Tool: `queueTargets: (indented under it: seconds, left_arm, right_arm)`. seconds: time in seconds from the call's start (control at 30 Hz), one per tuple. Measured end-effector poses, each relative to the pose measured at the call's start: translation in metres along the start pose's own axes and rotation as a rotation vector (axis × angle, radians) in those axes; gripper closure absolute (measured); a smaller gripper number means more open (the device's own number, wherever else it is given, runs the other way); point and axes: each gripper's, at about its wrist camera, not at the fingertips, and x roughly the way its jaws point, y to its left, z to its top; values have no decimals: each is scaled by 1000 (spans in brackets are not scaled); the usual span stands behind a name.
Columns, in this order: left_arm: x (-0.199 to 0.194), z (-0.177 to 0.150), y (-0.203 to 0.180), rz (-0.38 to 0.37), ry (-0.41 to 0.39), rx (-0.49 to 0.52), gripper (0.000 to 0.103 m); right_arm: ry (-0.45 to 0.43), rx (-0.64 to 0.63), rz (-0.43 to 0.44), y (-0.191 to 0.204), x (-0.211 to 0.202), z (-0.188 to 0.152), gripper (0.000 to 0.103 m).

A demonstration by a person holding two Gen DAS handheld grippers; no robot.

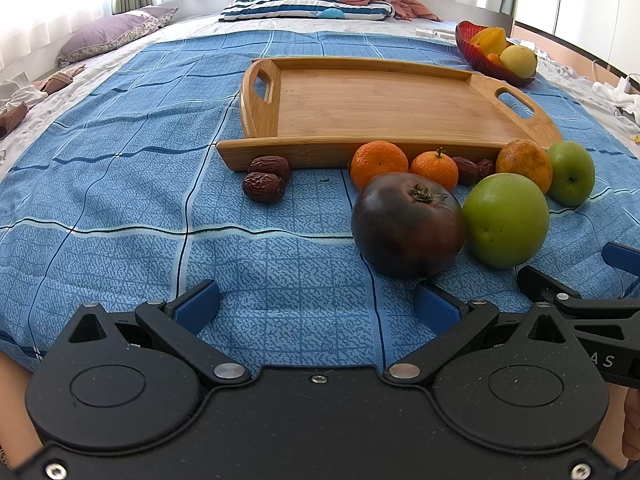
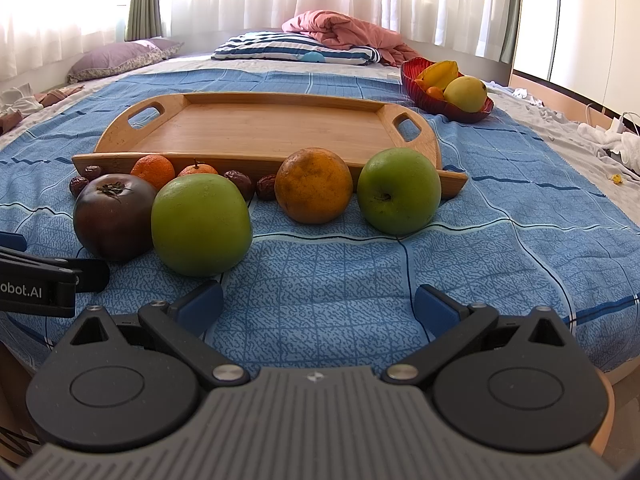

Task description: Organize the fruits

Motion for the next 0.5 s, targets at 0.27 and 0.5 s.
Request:
queueTargets:
  seconds: [0.27,0.5]
  left_arm:
    - [0,-3,-1,5,-15,7,0]
    - [-8,-14,-3,4,-82,16,0]
  right_arm:
    - [-16,-14,-3,0,0,-1,0]
    - [-58,-16,-33,2,-3,-8,0]
